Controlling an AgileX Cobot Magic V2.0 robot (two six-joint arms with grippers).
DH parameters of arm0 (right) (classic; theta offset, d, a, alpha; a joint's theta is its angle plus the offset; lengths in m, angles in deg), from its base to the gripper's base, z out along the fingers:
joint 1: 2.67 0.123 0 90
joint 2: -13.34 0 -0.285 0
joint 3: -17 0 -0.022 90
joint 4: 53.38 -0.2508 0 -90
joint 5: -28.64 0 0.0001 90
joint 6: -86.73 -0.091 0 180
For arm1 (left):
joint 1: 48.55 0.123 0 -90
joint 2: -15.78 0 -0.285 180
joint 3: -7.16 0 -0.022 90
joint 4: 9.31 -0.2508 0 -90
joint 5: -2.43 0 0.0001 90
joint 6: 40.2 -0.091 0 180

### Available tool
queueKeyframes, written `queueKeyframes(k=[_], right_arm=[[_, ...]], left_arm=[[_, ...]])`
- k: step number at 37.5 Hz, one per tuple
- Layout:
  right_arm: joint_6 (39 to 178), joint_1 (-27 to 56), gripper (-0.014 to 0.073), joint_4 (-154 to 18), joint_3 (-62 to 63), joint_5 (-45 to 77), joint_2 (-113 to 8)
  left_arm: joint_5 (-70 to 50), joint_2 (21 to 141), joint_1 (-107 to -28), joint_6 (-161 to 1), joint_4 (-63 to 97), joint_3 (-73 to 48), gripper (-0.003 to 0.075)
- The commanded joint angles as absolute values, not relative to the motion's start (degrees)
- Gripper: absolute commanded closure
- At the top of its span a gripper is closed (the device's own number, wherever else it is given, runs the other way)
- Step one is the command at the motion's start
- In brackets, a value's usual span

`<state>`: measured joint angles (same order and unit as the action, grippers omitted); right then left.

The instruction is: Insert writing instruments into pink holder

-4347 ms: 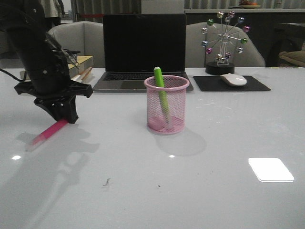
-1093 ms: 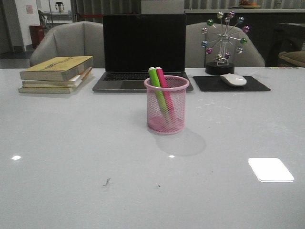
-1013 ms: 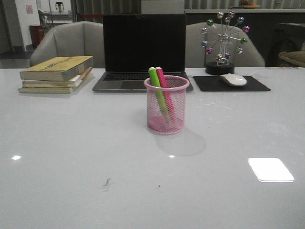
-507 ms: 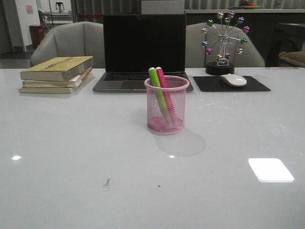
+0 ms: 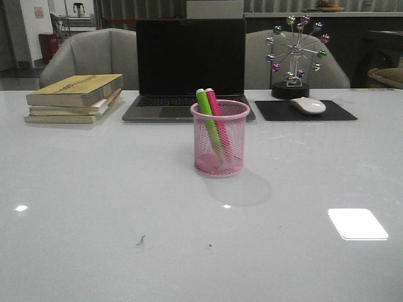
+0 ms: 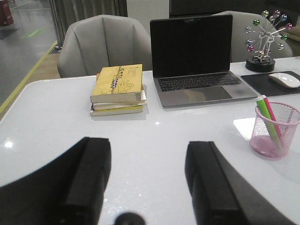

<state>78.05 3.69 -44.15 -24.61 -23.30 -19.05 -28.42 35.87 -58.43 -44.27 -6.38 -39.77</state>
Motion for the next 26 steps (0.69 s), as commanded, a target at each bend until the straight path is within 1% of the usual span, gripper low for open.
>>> queueKeyframes(k=[1,12,14,26], right_arm=[[78.1,3.3,0.0323,-42.8,-23.2,-19.4,-19.4],[78.1,3.3,0.0547,-43.5,-23.2,-19.1,-19.4],[78.1,3.3,0.0575,-44.1,-23.2,-18.7,-19.4],[78.1,3.3,0.0572,-45.7,-23.2,-17.9,-19.4]], left_arm=[[-23.2,36.4,-58.4,-43.8,-6.2,-38.3,0.0306],[-23.2,36.4,-58.4,-43.8,-6.2,-38.3,0.0306],[-23.2,36.4,-58.4,-43.8,-6.2,-38.3,0.0306],[-23.2,36.4,-58.4,-43.8,-6.2,-38.3,0.0306]])
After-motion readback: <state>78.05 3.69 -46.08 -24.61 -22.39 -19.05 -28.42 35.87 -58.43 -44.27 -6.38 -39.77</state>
